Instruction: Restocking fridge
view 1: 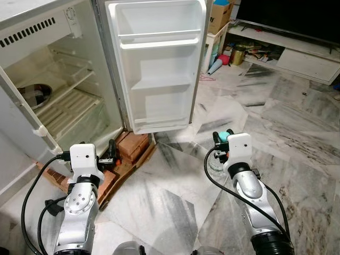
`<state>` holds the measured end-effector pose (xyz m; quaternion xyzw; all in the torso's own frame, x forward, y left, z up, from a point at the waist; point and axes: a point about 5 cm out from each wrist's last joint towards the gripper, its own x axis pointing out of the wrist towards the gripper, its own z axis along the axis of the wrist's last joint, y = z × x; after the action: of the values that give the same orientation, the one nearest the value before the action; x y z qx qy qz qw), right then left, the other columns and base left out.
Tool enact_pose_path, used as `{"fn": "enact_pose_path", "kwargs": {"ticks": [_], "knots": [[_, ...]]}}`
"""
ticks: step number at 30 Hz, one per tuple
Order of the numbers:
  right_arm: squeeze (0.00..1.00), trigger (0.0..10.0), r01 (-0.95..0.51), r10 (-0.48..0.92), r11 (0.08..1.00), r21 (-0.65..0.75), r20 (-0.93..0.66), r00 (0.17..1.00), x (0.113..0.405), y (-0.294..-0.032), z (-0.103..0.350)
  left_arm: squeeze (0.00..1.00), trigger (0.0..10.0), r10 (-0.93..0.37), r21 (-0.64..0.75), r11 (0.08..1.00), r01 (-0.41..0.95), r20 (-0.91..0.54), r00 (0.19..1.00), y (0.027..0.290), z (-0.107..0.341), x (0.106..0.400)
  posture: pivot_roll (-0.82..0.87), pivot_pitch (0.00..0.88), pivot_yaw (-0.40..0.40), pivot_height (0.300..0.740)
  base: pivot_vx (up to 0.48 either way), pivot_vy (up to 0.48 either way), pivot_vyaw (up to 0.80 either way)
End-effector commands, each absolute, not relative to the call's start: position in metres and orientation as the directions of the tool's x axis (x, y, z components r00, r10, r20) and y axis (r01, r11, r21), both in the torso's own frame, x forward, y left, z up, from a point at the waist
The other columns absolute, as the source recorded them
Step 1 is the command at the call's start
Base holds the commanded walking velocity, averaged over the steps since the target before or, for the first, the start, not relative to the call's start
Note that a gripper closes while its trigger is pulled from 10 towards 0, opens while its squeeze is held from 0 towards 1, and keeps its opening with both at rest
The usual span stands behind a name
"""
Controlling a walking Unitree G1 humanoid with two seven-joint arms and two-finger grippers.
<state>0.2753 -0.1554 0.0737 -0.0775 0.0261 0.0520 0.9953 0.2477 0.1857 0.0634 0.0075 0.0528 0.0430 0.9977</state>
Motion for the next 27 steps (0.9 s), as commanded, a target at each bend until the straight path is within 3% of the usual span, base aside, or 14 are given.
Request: {"fn": "enact_pose_path", "kwargs": {"ticks": [1,10,27], "knots": [[0.00,10.0,-0.118,0.119,0.979,-0.166,-0.007,0.993,0.2779,-0.1541,0.0844,0.00,10.0,0.079,0.011,0.997,-0.079,-0.087,0.993,0.1843,0.0689,0.2511,0.00,0.000,-0.006,0.740,0.000,0.000,0.00],[0.00,10.0,-0.114,0.116,0.981,-0.155,0.001,0.993,0.2779,-0.1552,0.0862,0.00,10.0,0.066,-0.015,0.998,-0.067,-0.089,0.994,0.1809,0.0683,0.2509,-0.01,0.000,-0.013,0.740,0.179,0.000,0.00],[0.00,10.0,-0.172,0.171,0.975,-0.137,-0.022,0.985,0.2778,-0.1491,0.0834,0.00,10.0,0.077,-0.012,0.997,-0.078,-0.112,0.991,0.1801,0.0640,0.2483,0.00,0.000,-0.028,0.740,0.446,0.000,0.00]]}}
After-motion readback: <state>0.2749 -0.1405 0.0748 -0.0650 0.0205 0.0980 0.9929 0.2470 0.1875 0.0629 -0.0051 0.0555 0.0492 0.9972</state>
